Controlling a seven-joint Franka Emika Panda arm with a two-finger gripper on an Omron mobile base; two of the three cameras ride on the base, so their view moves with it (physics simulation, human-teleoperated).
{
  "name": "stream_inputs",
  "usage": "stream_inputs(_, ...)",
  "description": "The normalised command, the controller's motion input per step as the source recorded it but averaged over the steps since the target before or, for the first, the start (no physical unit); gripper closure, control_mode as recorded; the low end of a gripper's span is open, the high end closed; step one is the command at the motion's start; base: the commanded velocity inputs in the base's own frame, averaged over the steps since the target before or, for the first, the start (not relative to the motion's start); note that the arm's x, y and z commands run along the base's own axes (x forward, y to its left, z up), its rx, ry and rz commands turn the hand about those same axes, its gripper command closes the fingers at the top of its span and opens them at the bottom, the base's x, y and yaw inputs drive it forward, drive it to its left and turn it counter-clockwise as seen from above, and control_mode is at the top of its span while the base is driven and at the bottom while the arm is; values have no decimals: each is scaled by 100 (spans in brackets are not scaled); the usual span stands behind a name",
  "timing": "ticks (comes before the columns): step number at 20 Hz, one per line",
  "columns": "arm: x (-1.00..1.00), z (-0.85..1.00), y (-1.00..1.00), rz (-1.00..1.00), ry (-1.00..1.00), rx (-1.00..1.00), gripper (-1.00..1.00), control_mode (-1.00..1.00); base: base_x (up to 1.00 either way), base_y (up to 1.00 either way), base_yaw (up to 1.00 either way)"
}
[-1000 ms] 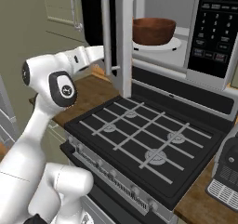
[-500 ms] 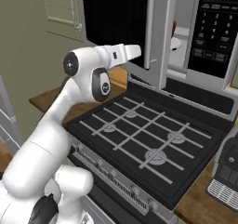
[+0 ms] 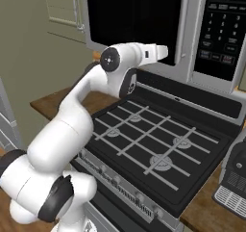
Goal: Pick the sweet potato from the sink and place it in the bowl. Then pick the bowl and place it in the microwave. Then close the microwave door and press the start button.
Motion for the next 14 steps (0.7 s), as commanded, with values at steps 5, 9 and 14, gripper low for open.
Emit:
stream_inputs(5, 38, 0, -47, 6, -6, 10, -100, -100, 0, 0, 0)
stream_inputs(9, 45, -3, -20, 4, -8, 6, -100, -100, 0, 0, 0)
stream_inputs(14, 51, -5, -2, 0, -7, 3, -100, -100, 0, 0, 0)
